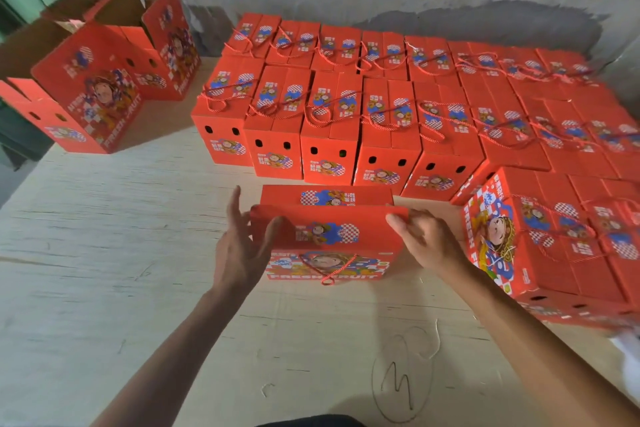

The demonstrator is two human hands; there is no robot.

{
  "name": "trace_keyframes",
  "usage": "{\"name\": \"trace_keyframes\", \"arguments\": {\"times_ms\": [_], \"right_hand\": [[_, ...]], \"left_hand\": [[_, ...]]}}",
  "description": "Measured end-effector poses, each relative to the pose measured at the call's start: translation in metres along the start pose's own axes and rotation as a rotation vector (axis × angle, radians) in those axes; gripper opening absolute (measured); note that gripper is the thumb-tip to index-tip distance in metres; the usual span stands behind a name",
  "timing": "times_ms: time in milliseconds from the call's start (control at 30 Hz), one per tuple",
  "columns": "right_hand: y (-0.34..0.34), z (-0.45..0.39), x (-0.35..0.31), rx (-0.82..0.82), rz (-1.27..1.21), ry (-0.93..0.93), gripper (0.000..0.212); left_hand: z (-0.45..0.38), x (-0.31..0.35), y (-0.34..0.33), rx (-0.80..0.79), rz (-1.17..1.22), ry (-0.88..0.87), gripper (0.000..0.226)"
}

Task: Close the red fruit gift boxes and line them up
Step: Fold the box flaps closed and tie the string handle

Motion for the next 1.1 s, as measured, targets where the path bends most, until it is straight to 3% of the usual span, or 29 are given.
{"name": "trace_keyframes", "arguments": {"times_ms": [67,133,233,333,500,633,833,1100], "right_hand": [[-0.003,-0.007,-0.001,0.093,0.017,-0.036,0.040],[-0.010,-0.011,-0.003,0.126,0.117,-0.060,0.038],[-0.024,-0.012,-0.010,0.165,0.379,0.112,0.039],[-0.039,-0.008,-0.015,0.175,0.499,0.222,0.032],[-0.050,-0.011,-0.018,0.221,0.493,0.201,0.033],[-0.050,-0.011,-0.020,0.270,0.497,0.230,0.025],[-0.054,-0.006,-0.020,0.355,0.532,0.250,0.022],[-0.048,-0.009,-0.024,0.417,0.529,0.226,0.021]], "left_hand": [[-0.011,0.002,-0.007,0.045,0.009,0.054,0.093],[-0.021,0.006,-0.014,0.071,-0.116,0.041,0.077],[-0.023,0.017,-0.030,0.061,-0.374,-0.263,0.038],[-0.017,0.018,-0.053,-0.030,-0.442,-0.388,0.046],[-0.012,0.026,-0.081,-0.029,-0.553,-0.534,0.066],[-0.010,0.028,-0.081,0.063,-0.593,-0.587,0.058],[-0.007,0.025,-0.083,0.063,-0.661,-0.613,0.052],[-0.008,0.022,-0.081,0.096,-0.502,-0.637,0.045]]}}
Point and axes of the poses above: each hand's wrist, its own z-axis away from the middle knuckle, its own y-axis out of the back of the hand, x = y × z, the point moved 5 cm from there along -z, towards the middle knuckle, and after that the axes turned 7 degrees about y, right-handed, at the moved point
